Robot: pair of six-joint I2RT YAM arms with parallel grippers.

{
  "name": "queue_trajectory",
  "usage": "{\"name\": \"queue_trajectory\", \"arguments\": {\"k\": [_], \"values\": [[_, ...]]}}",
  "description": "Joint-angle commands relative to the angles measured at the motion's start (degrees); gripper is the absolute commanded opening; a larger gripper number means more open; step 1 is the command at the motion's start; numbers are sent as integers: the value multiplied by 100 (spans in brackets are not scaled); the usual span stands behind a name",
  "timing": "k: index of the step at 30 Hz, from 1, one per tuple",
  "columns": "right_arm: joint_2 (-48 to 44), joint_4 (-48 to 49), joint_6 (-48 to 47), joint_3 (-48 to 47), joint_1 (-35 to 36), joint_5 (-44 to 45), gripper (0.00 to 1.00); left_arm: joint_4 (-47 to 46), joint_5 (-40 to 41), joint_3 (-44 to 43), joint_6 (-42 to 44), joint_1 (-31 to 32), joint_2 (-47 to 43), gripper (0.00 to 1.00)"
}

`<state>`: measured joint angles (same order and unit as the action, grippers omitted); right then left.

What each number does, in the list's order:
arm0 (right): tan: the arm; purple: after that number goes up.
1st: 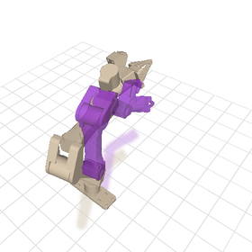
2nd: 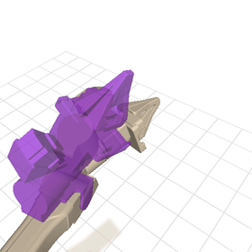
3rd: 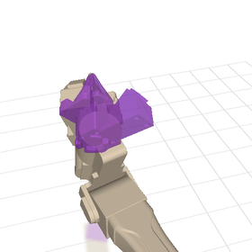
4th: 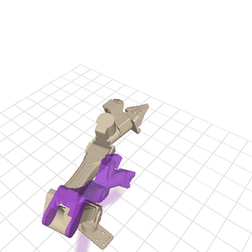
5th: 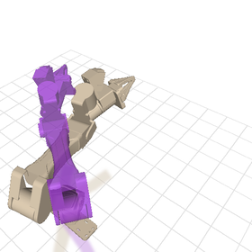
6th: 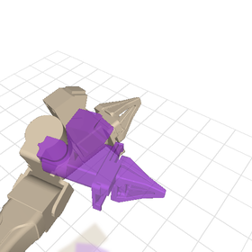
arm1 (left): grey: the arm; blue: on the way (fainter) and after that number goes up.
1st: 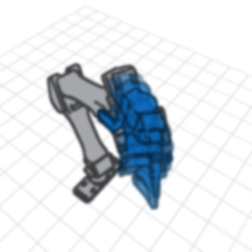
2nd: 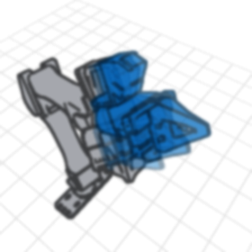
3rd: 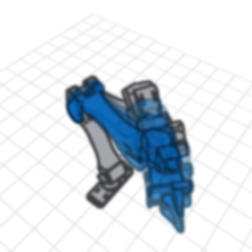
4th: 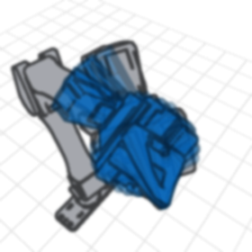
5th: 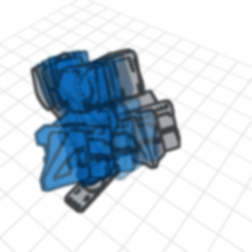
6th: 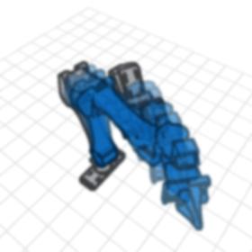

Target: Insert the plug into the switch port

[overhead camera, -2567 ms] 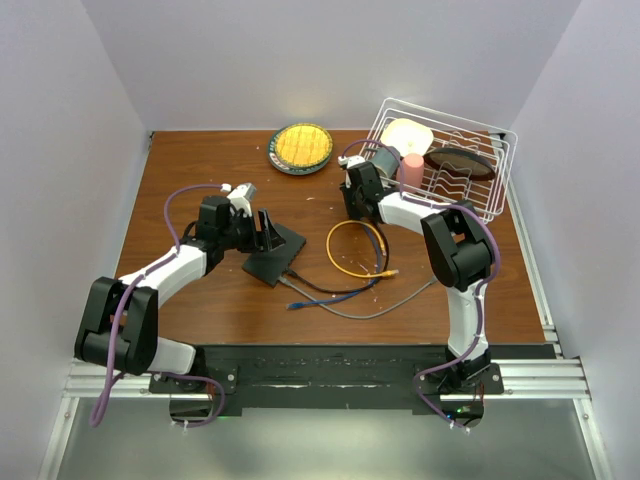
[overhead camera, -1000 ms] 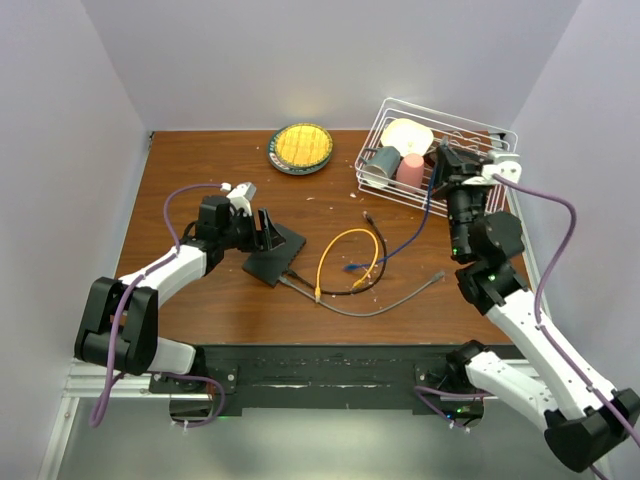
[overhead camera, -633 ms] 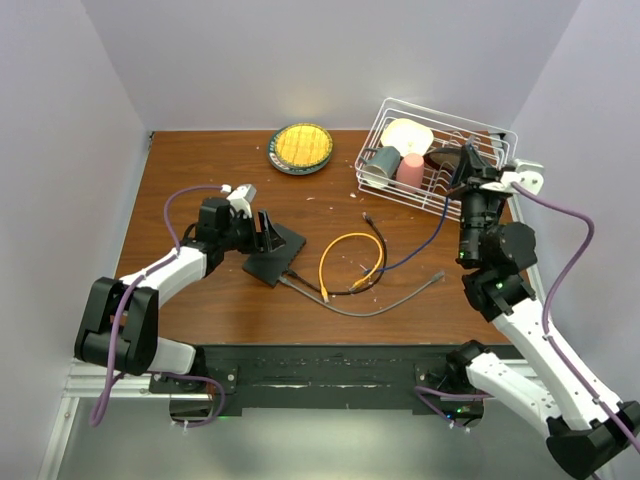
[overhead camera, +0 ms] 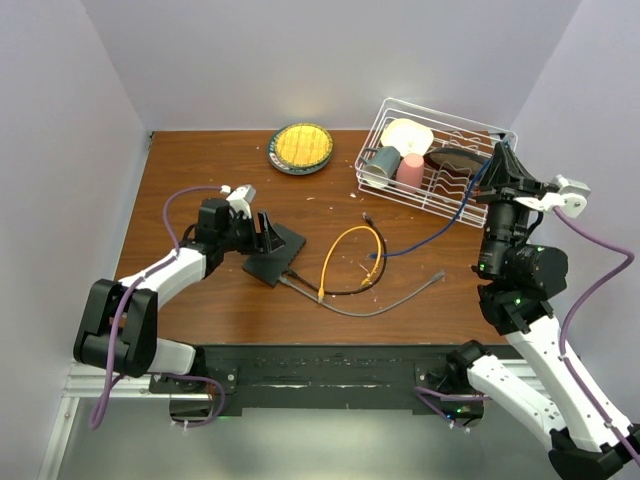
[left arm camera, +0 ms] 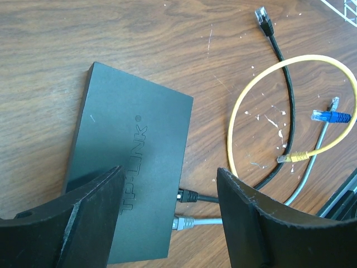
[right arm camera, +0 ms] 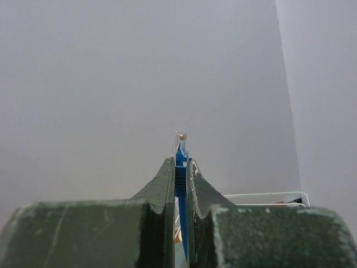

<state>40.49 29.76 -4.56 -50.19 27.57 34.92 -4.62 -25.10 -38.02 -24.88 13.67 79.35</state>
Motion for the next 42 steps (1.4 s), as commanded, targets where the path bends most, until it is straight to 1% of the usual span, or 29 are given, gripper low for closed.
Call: {"name": "queue_trajectory", "arguments": {"k": [1, 4, 5, 6, 8, 10, 14, 18, 21, 22, 25, 26, 28, 29, 31, 33, 36, 38, 40, 41, 42], "values": [[90, 180, -63, -358, -6, 128, 0, -153, 5, 40, 28, 39, -157, 71], [494, -425, -2, -709, -6, 296, 0, -170, 5, 32, 36, 39, -130, 72], [765, -592, 86, -789, -15, 323, 0, -179, -21, 32, 28, 39, -122, 72], [872, -942, 147, -895, -6, 375, 0, -188, -30, 32, 27, 39, -104, 72], [1135, -1347, 410, -896, -6, 611, 0, -206, -47, 49, 1, 39, -113, 72], [1233, -1577, 954, -756, -15, 692, 0, -197, -47, 58, 10, 39, -157, 72], [1268, -2078, 1597, -255, -6, 596, 0, -398, -257, 145, 36, 39, -297, 72], [1277, -2413, 1844, 272, -15, 394, 0, -540, -487, 181, 54, 65, -394, 72], [1530, -2624, 1880, 352, -15, -1, 0, -689, -601, 207, 63, 83, -420, 72], [1610, -2685, 1836, 335, -6, -455, 0, -750, -697, 207, 45, 100, -421, 72], [1978, -2756, 1520, 282, -6, -1380, 0, -961, -873, 216, -7, 153, -473, 72], [2093, -2800, 1432, 239, -6, -1878, 0, -1057, -900, 216, -25, 153, -525, 72], [2287, -2783, 1204, 151, 3, -2312, 0, -1154, -979, 216, -69, 162, -587, 71], [2323, -2730, 1133, 133, 3, -2732, 0, -1225, -1005, 216, -69, 171, -666, 72], [2323, -2686, 984, 71, -6, -3016, 0, -1269, -1058, 216, -95, 162, -737, 72], [2139, -2510, 878, 97, -6, -3341, 0, -1287, -1067, 199, -78, 162, -860, 72], [1770, -2247, 719, 159, -6, -3474, 0, -1313, -1006, 207, -78, 162, -983, 72], [1560, -2019, 605, 185, -6, -3772, 0, -1322, -1014, 199, -78, 162, -1036, 72], [1654, -2018, 588, 72, 2, -4412, 0, -1461, -1049, 216, -139, 162, -1106, 71], [1925, -2192, 570, -172, 3, -4676, 0, -1532, -1084, 225, -166, 162, -1132, 72], [2136, -2324, 544, -305, -6, -5296, 0, -1611, -1128, 225, -235, 162, -1150, 72]]}}
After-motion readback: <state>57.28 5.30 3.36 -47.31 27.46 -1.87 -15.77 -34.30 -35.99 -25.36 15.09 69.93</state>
